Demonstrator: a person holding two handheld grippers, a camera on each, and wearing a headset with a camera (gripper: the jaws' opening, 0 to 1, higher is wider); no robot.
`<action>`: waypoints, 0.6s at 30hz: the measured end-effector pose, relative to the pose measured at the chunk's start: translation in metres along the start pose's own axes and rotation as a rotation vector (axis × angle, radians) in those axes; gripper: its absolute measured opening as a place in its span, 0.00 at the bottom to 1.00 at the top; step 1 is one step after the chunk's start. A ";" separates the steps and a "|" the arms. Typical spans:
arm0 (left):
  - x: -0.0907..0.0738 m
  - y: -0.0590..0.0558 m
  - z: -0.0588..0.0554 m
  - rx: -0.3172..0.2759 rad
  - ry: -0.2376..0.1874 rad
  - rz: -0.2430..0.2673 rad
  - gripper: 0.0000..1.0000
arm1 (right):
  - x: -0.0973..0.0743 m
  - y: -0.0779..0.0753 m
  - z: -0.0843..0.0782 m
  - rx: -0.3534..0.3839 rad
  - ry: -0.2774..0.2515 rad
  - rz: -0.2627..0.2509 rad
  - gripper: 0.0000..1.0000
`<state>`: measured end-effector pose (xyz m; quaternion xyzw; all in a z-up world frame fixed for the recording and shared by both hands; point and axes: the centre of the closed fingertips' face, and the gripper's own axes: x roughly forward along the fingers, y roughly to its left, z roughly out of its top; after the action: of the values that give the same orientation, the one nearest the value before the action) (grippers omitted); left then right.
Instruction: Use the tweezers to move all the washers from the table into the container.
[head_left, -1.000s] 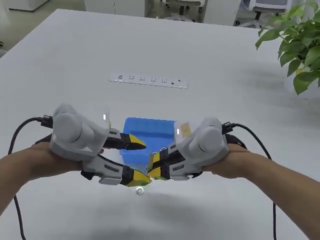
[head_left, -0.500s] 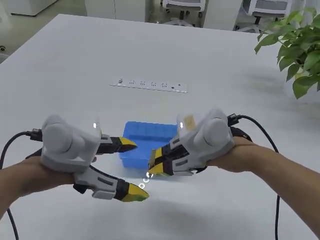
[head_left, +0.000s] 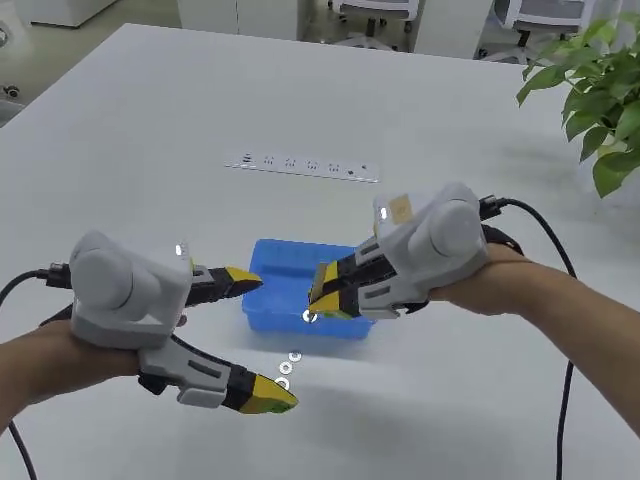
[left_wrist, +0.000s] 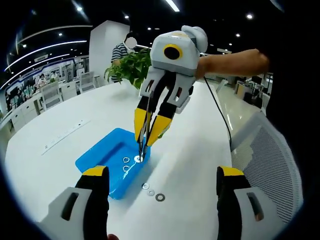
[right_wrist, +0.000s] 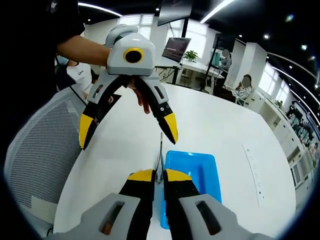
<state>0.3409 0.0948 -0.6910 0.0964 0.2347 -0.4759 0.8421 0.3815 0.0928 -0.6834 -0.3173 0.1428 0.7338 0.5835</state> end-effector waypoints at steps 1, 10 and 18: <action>0.000 0.000 0.000 -0.003 0.000 0.004 0.96 | -0.001 -0.003 0.000 0.001 -0.001 -0.005 0.07; -0.003 0.002 0.000 -0.024 -0.008 0.016 0.99 | -0.007 -0.022 -0.007 0.008 0.004 -0.045 0.07; -0.004 0.005 0.001 -0.024 -0.018 0.022 0.99 | -0.003 -0.031 -0.023 0.018 0.023 -0.053 0.07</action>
<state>0.3439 0.1003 -0.6884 0.0846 0.2317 -0.4648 0.8504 0.4181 0.0858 -0.6940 -0.3242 0.1475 0.7130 0.6039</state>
